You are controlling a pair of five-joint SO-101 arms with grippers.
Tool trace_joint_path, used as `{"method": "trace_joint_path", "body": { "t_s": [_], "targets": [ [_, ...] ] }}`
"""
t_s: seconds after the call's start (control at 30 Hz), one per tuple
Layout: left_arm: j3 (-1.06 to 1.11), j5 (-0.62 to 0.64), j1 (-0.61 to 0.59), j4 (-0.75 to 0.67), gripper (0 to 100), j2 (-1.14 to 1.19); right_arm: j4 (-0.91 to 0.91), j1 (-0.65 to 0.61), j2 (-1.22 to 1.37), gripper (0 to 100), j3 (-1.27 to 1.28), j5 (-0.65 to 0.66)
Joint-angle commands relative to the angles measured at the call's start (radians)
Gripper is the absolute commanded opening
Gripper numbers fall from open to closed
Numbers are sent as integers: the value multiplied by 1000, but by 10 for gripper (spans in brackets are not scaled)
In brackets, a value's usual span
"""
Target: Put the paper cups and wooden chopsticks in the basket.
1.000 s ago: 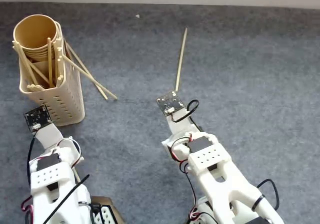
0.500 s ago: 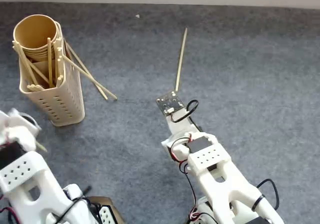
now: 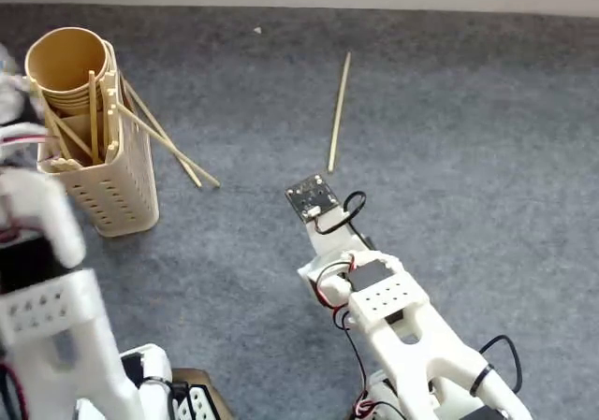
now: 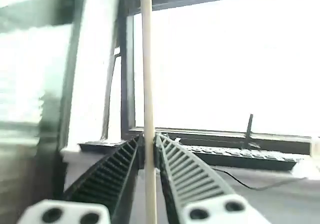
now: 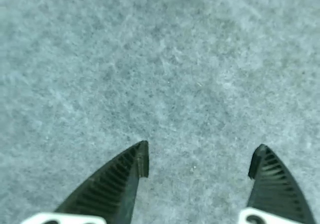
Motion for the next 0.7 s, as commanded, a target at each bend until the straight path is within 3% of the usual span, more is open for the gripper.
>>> {"method": "trace_joint_path", "body": {
  "t_s": [0.0,0.1,0.23,0.37,0.57,0.67],
  "targets": [
    [122,-221,96,-252,6,122,-15,-2,-24,314,-5,11],
    [225,-318,124,-391,6,220,-15,-2,-24,314,-5,11],
    [303,-288,125,-411,6,260,-15,-4,-24,314,-5,11],
    [335,-176,124,-259,6,171,-15,-4,-24,314,-5,11],
    [335,-57,127,121,6,-44,-16,-4,-24,314,-5,11],
    [335,-63,128,157,8,-59,-16,-4,-24,314,-5,11]
  ]
}}
